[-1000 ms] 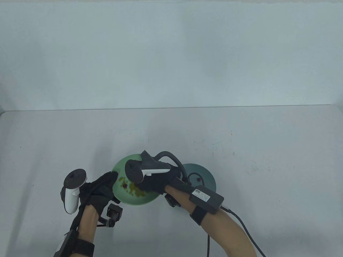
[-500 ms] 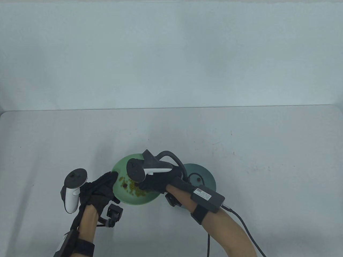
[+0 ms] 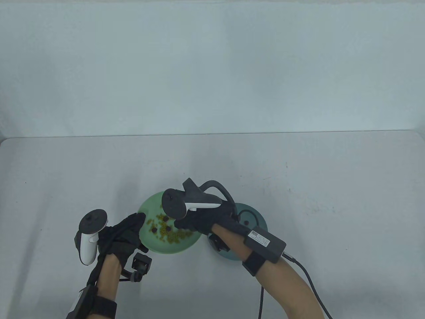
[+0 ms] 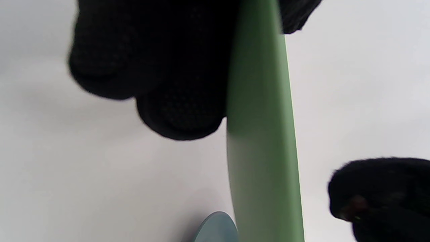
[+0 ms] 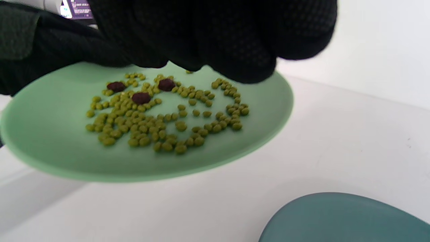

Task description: Pick cranberries with hand pinch into plate

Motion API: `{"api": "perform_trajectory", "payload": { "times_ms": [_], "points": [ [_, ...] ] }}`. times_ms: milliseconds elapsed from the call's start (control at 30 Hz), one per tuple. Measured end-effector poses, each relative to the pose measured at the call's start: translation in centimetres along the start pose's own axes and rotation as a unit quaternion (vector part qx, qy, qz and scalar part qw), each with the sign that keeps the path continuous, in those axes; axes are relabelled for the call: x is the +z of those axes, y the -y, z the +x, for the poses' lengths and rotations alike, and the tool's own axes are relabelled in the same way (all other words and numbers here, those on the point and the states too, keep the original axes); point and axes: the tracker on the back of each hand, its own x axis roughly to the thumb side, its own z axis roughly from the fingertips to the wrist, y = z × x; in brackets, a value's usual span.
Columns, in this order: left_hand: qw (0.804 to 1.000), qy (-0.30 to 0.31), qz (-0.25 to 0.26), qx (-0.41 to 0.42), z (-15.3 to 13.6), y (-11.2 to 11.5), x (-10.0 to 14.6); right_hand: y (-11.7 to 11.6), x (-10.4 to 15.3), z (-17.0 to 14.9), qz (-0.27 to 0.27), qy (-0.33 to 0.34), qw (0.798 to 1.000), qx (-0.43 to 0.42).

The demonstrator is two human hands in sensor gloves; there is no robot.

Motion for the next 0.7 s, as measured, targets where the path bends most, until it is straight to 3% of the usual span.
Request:
{"api": "perform_trajectory", "payload": {
  "times_ms": [367,500,700],
  "points": [
    [1.000,-0.001,0.008,0.000,0.0,-0.3,0.1,1.6,3.8,-5.5,-0.031,-0.059,0.998,-0.016],
    [1.000,0.000,0.010,0.002,0.0,-0.5,0.2,0.6,4.9,-8.2,-0.025,-0.091,0.995,-0.030],
    [1.000,0.002,0.010,0.003,0.0,-0.5,0.2,-3.0,4.9,-11.5,0.007,-0.138,0.989,-0.051]
  ]
}}
